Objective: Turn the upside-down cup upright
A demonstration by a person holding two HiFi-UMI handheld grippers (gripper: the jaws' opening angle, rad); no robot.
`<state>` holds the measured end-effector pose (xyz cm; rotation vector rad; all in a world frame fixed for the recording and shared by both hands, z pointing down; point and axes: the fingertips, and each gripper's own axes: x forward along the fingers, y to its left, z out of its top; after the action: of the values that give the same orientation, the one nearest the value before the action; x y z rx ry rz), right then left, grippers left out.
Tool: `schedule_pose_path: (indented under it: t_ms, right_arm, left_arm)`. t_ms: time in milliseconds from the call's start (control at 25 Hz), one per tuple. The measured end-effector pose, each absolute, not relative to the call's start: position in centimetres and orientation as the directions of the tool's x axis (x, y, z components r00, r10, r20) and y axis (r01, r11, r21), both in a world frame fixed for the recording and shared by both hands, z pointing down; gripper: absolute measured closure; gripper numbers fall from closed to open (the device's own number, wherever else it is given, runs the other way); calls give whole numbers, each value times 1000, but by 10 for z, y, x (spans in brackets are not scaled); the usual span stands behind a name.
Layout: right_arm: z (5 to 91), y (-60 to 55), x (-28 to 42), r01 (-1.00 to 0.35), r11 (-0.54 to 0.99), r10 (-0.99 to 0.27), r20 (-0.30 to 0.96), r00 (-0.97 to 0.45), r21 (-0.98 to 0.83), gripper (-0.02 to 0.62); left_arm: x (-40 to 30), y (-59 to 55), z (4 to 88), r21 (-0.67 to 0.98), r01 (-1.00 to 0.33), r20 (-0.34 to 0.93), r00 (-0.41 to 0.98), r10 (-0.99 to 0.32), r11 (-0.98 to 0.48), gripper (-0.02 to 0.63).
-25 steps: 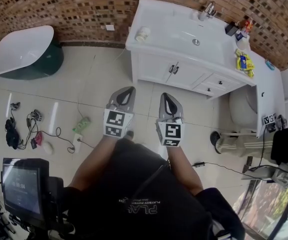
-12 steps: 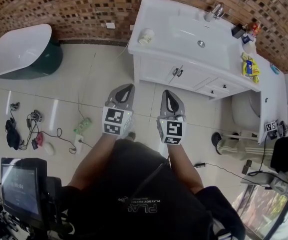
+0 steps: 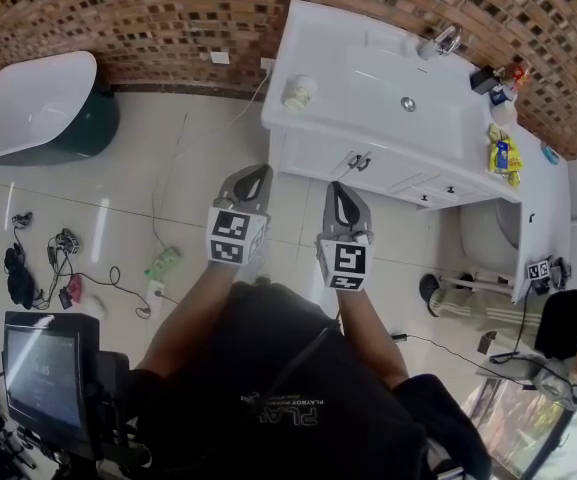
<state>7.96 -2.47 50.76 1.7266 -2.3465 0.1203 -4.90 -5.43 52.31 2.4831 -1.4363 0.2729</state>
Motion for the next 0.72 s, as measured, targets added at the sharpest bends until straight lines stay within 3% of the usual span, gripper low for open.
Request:
schedule_pose_path:
  t_ms: [720]
  right_arm:
    - [502, -91, 57, -960, 264, -944, 228, -237, 93, 583]
  left_arm:
    - [-60, -136, 516, 81, -831, 267, 550, -791, -551, 607]
